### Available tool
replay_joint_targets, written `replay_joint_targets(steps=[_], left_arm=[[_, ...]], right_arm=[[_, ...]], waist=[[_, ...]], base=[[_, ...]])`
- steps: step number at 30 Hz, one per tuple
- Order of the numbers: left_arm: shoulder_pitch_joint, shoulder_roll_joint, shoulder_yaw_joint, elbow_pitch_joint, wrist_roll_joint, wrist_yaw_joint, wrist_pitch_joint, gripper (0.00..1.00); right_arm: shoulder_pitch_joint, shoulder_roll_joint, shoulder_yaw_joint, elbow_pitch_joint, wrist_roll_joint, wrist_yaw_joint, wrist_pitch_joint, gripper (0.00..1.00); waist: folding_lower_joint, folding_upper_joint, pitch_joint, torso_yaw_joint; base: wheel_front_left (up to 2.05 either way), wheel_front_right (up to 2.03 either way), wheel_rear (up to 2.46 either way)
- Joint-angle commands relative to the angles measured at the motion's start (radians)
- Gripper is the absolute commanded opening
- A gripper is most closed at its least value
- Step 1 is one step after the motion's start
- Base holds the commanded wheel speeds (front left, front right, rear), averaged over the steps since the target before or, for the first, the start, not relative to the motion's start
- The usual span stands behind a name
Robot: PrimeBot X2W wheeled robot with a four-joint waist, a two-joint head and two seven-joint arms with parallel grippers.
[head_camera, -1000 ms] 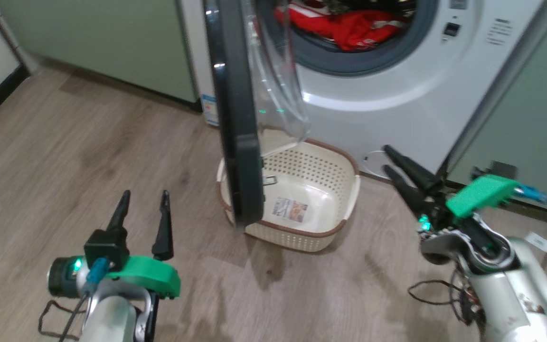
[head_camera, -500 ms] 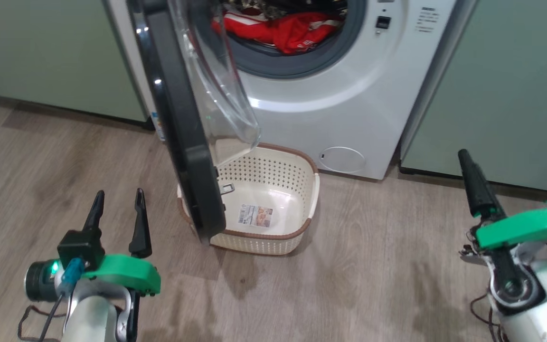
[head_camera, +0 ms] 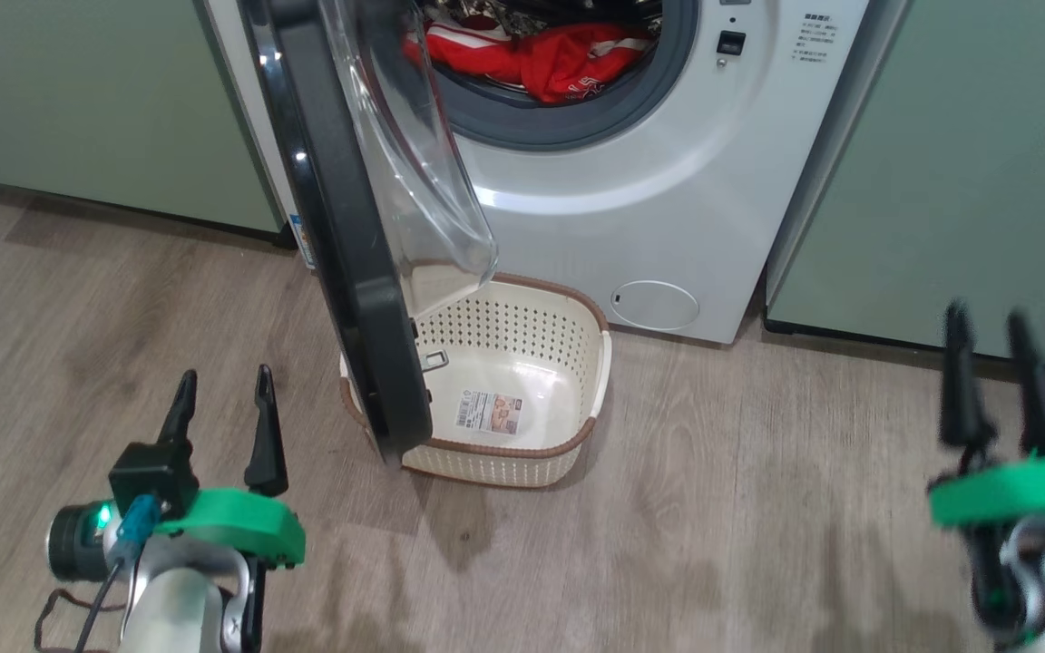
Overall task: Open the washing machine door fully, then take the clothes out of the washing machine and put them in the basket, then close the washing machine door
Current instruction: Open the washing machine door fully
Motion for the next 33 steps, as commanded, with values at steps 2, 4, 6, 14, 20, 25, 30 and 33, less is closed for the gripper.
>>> replay_joint_targets(steps=[2, 4, 6, 14, 20, 25, 30, 33], left_arm=[[-0.041, 0.010, 0.029, -0.018, 0.010, -0.002, -0.007, 1.00], [-0.040, 0.010, 0.026, -0.012, 0.009, -0.002, -0.007, 1.00], [-0.040, 0.010, 0.023, -0.008, 0.006, -0.001, -0.007, 1.00], [-0.037, 0.010, 0.016, 0.006, 0.000, 0.003, -0.007, 1.00], [-0.034, 0.010, 0.015, 0.013, 0.000, 0.004, -0.007, 1.00], [-0.033, 0.010, 0.018, 0.015, -0.005, 0.005, -0.007, 1.00], [-0.039, 0.010, 0.040, -0.014, -0.046, 0.018, -0.007, 0.00], [-0.054, 0.010, 0.073, -0.057, -0.077, 0.033, -0.007, 0.00]], right_arm=[[0.028, 0.002, 0.007, -0.023, -0.089, -0.001, -0.009, 1.00], [0.048, 0.008, 0.006, -0.006, -0.146, -0.001, -0.009, 1.00], [0.064, 0.013, 0.003, 0.010, -0.192, -0.001, -0.009, 1.00], [0.088, 0.025, 0.005, 0.042, -0.253, -0.001, -0.009, 1.00], [0.093, 0.031, 0.007, 0.044, -0.280, -0.001, -0.009, 1.00], [0.094, 0.034, 0.007, 0.044, -0.290, -0.001, -0.009, 1.00], [0.092, 0.034, 0.008, 0.048, -0.294, -0.001, -0.009, 1.00], [0.089, 0.034, 0.009, 0.050, -0.296, -0.001, -0.009, 1.00]], waist=[[0.0000, -0.0001, -0.003, 0.004], [0.0000, -0.0001, -0.005, 0.007], [0.0000, -0.0001, -0.008, 0.008], [0.0000, -0.0001, -0.013, 0.011], [0.0000, -0.0001, -0.015, 0.011], [0.0000, -0.0001, -0.016, 0.010], [0.0000, -0.0001, -0.014, 0.011], [0.0000, -0.0001, -0.012, 0.013]], base=[[0.00, 0.00, 0.00], [0.00, 0.00, 0.00], [0.00, 0.00, 0.00], [0.00, 0.00, 0.00], [0.00, 0.00, 0.00], [0.00, 0.00, 0.00], [0.00, 0.00, 0.00], [0.00, 0.00, 0.00]])
